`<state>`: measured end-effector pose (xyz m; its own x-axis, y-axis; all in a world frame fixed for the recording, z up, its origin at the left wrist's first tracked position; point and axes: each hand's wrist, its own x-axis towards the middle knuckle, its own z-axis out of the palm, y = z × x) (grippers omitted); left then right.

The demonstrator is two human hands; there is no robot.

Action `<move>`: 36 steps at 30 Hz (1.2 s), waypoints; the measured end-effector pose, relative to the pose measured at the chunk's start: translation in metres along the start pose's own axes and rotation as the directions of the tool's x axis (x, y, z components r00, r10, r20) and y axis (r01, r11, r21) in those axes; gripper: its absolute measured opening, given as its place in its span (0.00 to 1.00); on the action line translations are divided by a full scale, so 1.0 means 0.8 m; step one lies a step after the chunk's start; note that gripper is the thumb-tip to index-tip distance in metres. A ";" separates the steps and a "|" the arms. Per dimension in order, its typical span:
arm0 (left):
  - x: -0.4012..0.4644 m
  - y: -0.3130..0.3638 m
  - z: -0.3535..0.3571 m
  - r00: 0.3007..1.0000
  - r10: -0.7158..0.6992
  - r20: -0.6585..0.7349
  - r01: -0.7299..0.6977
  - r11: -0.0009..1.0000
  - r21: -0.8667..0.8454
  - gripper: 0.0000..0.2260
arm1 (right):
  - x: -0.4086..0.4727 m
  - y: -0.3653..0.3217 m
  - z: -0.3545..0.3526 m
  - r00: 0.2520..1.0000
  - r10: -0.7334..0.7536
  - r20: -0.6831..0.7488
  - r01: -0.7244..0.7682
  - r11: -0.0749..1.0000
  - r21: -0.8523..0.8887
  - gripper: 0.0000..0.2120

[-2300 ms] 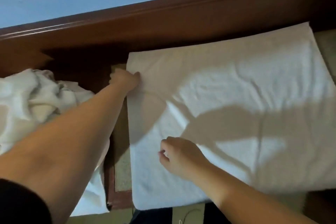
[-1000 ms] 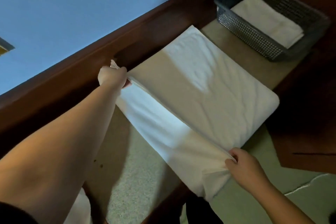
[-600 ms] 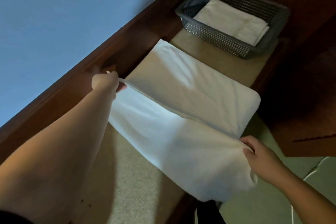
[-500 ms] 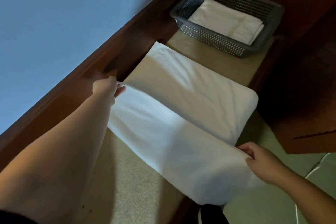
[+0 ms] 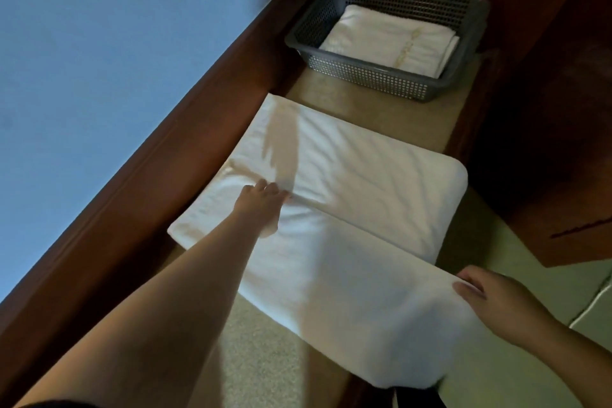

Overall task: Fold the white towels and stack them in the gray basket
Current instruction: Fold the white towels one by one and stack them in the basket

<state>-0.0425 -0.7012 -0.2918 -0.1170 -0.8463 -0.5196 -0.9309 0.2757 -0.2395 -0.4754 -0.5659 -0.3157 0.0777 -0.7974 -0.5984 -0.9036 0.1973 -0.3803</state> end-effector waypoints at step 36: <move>-0.031 -0.125 0.059 0.734 -0.672 0.095 0.595 0.570 -0.567 0.27 | -0.037 -0.082 0.055 0.906 -0.343 -0.248 0.284 0.927 -0.243 0.13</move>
<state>0.0698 -0.6862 -0.2939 0.5727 -0.7634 -0.2987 -0.7961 -0.6048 0.0194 -0.4000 -0.5298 -0.3042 0.2754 -0.9318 -0.2366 -0.9184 -0.1823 -0.3513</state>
